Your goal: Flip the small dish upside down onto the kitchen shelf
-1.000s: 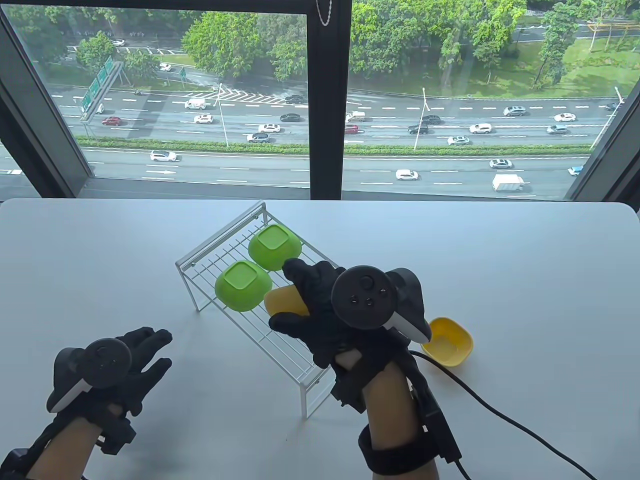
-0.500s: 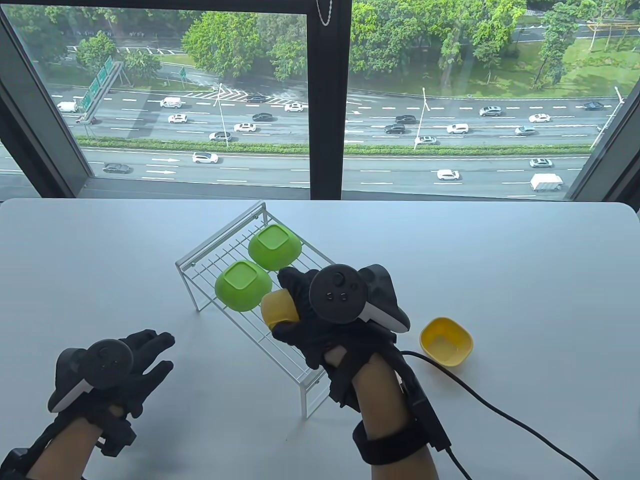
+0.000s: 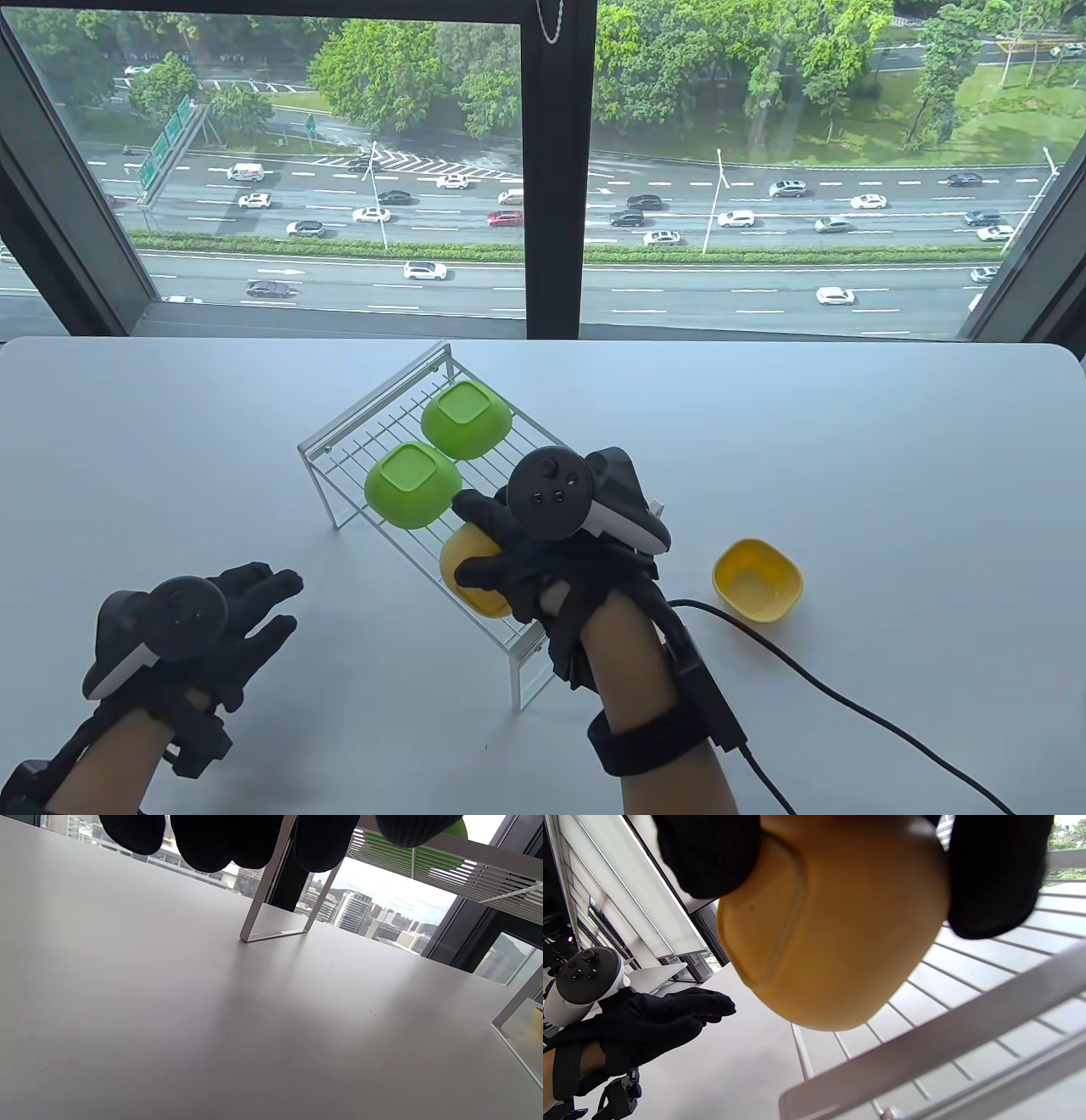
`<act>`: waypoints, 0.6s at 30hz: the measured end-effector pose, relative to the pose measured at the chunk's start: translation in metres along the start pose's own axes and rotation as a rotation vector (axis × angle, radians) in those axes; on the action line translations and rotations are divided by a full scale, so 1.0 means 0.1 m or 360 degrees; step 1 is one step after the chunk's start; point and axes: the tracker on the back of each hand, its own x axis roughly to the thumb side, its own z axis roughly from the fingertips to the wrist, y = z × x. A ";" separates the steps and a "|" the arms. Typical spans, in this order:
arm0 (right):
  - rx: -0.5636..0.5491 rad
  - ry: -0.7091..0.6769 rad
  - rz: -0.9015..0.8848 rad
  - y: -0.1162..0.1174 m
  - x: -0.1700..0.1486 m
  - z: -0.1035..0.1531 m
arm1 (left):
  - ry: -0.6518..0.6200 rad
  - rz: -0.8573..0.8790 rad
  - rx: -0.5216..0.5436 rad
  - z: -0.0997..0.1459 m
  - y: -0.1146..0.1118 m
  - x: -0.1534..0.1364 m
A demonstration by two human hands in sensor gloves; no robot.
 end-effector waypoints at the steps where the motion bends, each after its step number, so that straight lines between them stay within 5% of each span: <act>1: 0.0023 0.0019 0.0017 0.03 -0.01 -0.03 | 0.0000 0.0003 -0.0003 0.00 0.00 0.00; 18: 0.0010 0.0036 0.0038 0.24 -0.18 -0.25 | -0.0022 0.0047 -0.0046 -0.01 -0.04 0.02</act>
